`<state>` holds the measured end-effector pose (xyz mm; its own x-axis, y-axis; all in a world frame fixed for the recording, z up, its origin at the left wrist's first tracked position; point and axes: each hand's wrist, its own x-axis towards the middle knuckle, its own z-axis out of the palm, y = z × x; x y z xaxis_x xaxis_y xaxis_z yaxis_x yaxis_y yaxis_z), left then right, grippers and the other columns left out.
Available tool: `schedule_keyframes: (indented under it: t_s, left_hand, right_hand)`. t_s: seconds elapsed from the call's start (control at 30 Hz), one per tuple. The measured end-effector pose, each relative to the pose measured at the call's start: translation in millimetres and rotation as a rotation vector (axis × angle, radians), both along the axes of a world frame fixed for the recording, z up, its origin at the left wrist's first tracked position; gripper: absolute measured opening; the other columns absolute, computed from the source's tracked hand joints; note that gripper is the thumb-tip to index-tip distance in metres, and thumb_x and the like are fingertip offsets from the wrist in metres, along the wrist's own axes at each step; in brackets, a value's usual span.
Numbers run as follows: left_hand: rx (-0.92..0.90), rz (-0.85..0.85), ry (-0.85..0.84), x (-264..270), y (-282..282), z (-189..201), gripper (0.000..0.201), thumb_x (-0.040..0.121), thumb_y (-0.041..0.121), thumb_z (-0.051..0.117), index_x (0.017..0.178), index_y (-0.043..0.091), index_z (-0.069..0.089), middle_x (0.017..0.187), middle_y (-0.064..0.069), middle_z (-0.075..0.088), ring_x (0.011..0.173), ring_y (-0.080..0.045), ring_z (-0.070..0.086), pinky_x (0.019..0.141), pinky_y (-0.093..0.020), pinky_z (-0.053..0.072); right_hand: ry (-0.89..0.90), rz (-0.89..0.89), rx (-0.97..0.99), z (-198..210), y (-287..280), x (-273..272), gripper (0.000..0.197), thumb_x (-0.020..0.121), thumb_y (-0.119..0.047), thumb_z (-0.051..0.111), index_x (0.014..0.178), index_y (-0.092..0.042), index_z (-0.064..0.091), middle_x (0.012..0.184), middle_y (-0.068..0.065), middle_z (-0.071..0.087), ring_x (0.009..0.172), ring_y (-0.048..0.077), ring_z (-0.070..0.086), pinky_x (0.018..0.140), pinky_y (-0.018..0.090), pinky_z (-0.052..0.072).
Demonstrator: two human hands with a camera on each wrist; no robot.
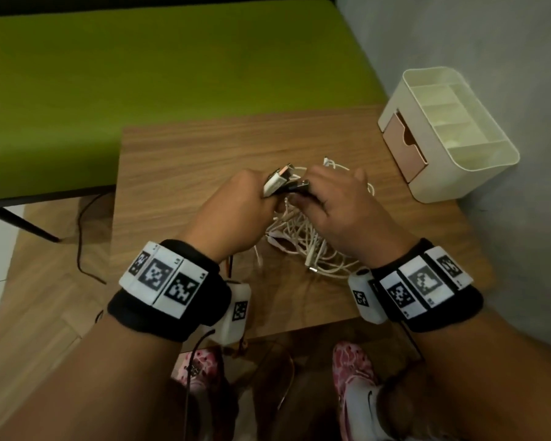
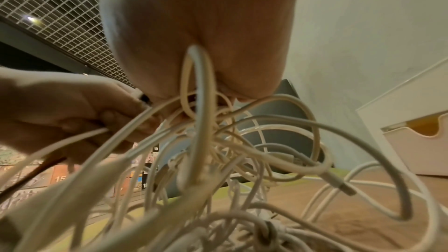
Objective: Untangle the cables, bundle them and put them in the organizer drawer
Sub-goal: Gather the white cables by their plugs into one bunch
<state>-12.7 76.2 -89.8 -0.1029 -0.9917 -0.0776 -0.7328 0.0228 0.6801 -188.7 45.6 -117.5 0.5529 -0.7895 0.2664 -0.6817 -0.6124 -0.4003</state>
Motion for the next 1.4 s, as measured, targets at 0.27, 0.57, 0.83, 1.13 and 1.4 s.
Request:
schedule_keyframes:
  t_s: [0.27, 0.57, 0.83, 1.13, 1.4]
  left_hand:
    - [0.185, 0.072, 1.080, 39.4, 4.6, 15.0, 0.031, 0.093, 0.025, 0.049, 0.064, 0.018, 0.054, 0.052, 0.006, 0.031, 0.039, -0.004, 0.024, 0.039, -0.017, 0.014]
    - [0.203, 0.109, 0.794, 34.6, 0.8, 3.6, 0.030, 0.089, 0.035, 0.054, 0.063, 0.021, 0.056, 0.054, 0.004, 0.034, 0.046, -0.010, 0.024, 0.041, -0.019, 0.017]
    - [0.193, 0.026, 0.924, 22.5, 4.8, 8.4, 0.030, 0.091, 0.030, 0.051, 0.064, 0.020, 0.057, 0.054, 0.001, 0.030, 0.043, -0.010, 0.023, 0.043, -0.021, 0.017]
    - [0.130, 0.203, 0.265, 38.8, 2.1, 3.2, 0.028, 0.100, 0.019, 0.052, 0.077, 0.013, 0.067, 0.058, 0.003, 0.064, 0.037, -0.005, 0.037, 0.039, -0.020, 0.032]
    - [-0.068, 0.265, 0.208, 25.3, -1.1, -4.7, 0.025, 0.099, 0.014, 0.054, 0.097, 0.029, 0.074, 0.077, -0.002, 0.070, 0.050, -0.010, 0.051, 0.054, -0.031, 0.038]
  right_hand:
    - [0.176, -0.196, 0.281, 4.0, -9.9, -8.3, 0.057, 0.090, -0.045, 0.064, 0.140, -0.042, 0.037, 0.138, -0.017, 0.043, 0.124, 0.010, 0.045, 0.090, 0.039, 0.020]
    - [-0.035, -0.217, 0.125, 24.4, -4.3, -17.8, 0.041, 0.084, -0.035, 0.070, 0.124, -0.032, 0.061, 0.112, -0.009, 0.038, 0.109, 0.005, 0.037, 0.094, 0.037, 0.024]
    - [-0.304, 0.074, 0.646, 15.8, 7.4, -1.7, 0.026, 0.093, -0.014, 0.066, 0.116, -0.025, 0.062, 0.105, -0.009, 0.066, 0.098, 0.003, 0.063, 0.086, 0.027, 0.054]
    - [-0.263, -0.026, 0.447, 3.3, 0.2, -3.2, 0.015, 0.100, -0.030, 0.054, 0.101, -0.022, 0.067, 0.088, -0.001, 0.068, 0.082, 0.016, 0.064, 0.075, 0.044, 0.053]
    - [-0.238, 0.051, 0.166, -13.8, -2.8, 2.9, 0.029, 0.098, -0.025, 0.054, 0.112, -0.008, 0.072, 0.085, -0.009, 0.052, 0.078, 0.006, 0.049, 0.072, 0.014, 0.038]
